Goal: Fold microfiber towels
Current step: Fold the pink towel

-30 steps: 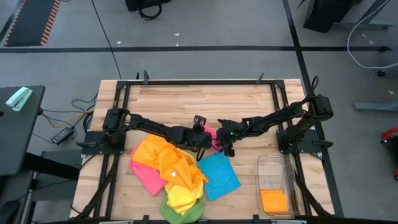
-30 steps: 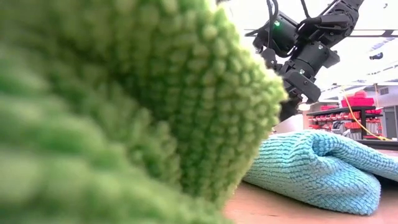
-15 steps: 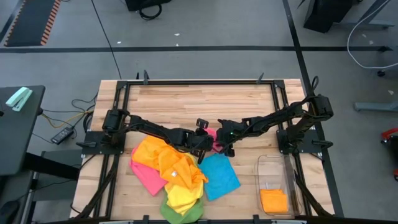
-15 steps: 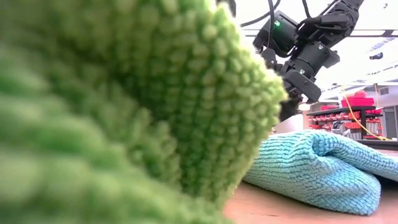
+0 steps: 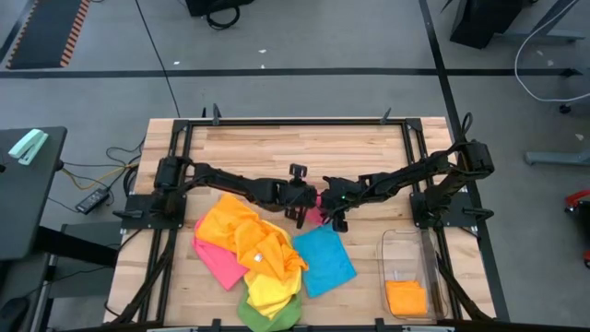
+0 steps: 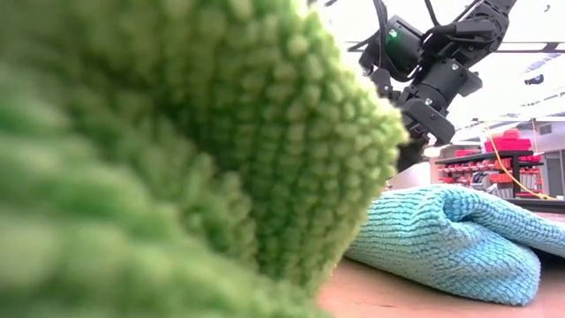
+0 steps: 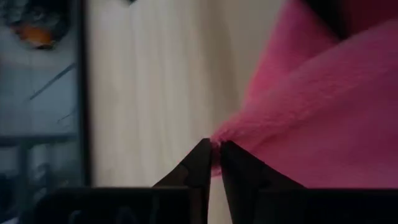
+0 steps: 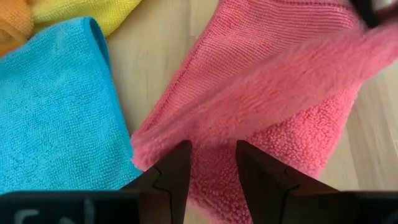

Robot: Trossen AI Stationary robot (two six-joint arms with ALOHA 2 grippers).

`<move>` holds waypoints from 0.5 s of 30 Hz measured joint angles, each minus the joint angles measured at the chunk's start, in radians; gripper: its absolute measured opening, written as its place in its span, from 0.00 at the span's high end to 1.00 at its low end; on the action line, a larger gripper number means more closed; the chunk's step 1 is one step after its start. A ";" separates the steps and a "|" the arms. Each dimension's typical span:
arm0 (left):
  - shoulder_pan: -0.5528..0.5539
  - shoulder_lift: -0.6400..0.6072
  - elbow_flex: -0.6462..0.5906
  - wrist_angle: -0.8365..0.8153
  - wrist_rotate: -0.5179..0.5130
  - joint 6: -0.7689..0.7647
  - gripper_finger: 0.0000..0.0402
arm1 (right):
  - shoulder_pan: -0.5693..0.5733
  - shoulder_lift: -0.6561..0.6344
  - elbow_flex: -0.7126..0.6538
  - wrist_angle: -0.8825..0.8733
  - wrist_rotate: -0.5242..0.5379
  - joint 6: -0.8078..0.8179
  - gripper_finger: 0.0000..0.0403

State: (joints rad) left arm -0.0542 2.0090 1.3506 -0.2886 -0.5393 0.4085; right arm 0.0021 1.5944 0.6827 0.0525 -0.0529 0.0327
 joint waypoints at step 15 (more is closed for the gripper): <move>-0.016 0.007 0.000 -0.024 0.137 0.013 0.65 | 0.000 0.000 0.000 0.000 -0.001 -0.001 0.66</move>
State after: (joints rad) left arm -0.0699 2.0163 1.3505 -0.3127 -0.4021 0.4217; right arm 0.0021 1.5944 0.6827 0.0521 -0.0540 0.0318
